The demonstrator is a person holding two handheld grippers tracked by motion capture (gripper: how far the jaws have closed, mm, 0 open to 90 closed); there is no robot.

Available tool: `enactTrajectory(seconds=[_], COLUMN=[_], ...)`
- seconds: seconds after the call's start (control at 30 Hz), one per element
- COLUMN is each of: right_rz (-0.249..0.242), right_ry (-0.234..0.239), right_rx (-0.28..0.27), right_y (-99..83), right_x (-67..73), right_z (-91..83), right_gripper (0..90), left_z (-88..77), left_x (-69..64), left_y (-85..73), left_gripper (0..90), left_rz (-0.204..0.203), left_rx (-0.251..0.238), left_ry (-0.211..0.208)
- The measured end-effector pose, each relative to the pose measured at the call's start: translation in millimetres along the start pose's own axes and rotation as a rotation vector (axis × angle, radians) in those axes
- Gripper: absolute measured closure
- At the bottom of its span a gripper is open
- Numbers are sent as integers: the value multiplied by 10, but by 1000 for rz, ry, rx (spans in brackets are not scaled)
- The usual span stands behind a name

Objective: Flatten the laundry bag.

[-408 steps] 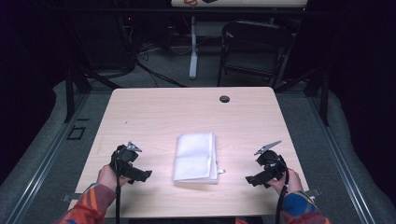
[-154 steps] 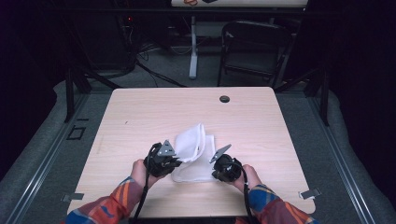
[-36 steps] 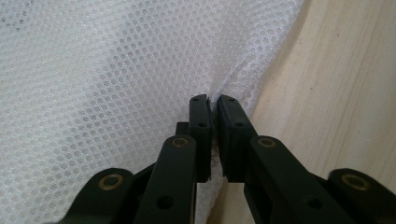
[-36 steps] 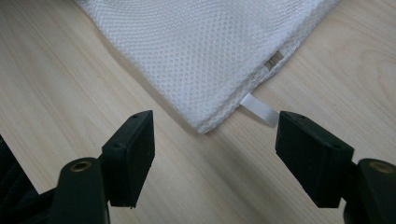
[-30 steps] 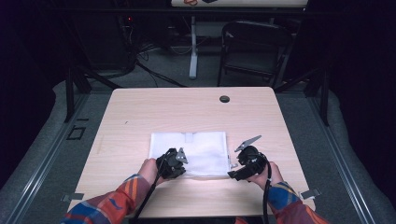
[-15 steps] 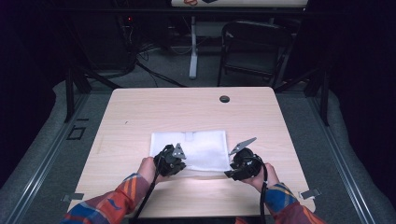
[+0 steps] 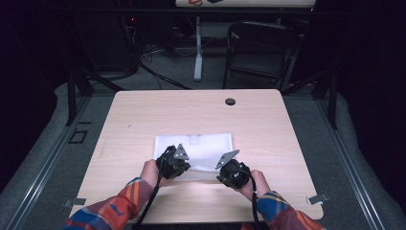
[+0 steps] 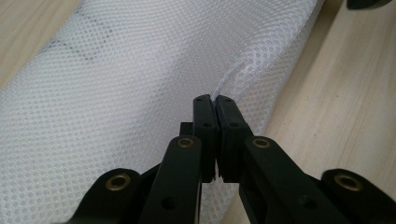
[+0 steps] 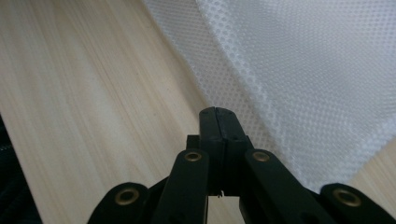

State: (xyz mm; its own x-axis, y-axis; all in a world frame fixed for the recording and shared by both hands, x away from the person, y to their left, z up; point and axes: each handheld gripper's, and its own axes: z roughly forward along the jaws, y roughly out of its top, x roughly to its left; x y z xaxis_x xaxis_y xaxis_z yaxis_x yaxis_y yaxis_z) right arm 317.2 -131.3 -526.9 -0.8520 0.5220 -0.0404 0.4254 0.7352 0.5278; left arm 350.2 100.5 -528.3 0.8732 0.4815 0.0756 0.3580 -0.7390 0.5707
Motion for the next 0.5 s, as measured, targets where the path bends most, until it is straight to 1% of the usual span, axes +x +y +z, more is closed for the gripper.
enactTrajectory(seconds=[0.07, 0.1, 0.13, 0.2, 0.23, 0.27, 0.3, 0.33, 0.4, 0.43, 0.47, 0.5], right_rz=[-10, -8, -22, -23, -33, -38, -41, -39, -51, -43, -50, -46], right_ry=[-11, -13, -17, -32, -33, -40, -48, -45, -54, -60, -60, -65], right_rx=[-4, -5, -5, -11, -3, -8, -2, -8, 4, 1, 9, 12], right_y=[13, 27, 42, 67, 82, 94, 108, 114, 133, 135, 142, 142], right_x=[9, 15, 15, 29, 27, 31, 38, 41, 40, 43, 32, 30], right_z=[49, 72, 94, 154, 184, 233, 275, 302, 356, 377, 398, 424], right_gripper=[900, 900, 900, 900, 900, 900, 900, 900, 900, 900, 900, 900], left_z=[-4, -5, -4, -1, 0, -3, -7, -9, -8, -7, -7, -7], left_x=[3, 0, -2, -5, -9, -10, -9, -7, -2, 2, 5, 7], left_y=[7, 10, 12, 14, 15, 14, 15, 15, 13, 11, 10, 9], left_gripper=[883, 883, 883, 883, 883, 883, 883, 883, 883, 883, 883, 883], left_rz=[1, 1, 1, 6, 8, 8, 9, 12, 6, 5, 2, 3], left_rx=[-2, -3, -5, -7, -7, -14, -14, -15, -20, -19, -20, -20], left_ry=[-4, 0, 0, 2, 1, 2, 0, 2, 1, -1, -2, -3])
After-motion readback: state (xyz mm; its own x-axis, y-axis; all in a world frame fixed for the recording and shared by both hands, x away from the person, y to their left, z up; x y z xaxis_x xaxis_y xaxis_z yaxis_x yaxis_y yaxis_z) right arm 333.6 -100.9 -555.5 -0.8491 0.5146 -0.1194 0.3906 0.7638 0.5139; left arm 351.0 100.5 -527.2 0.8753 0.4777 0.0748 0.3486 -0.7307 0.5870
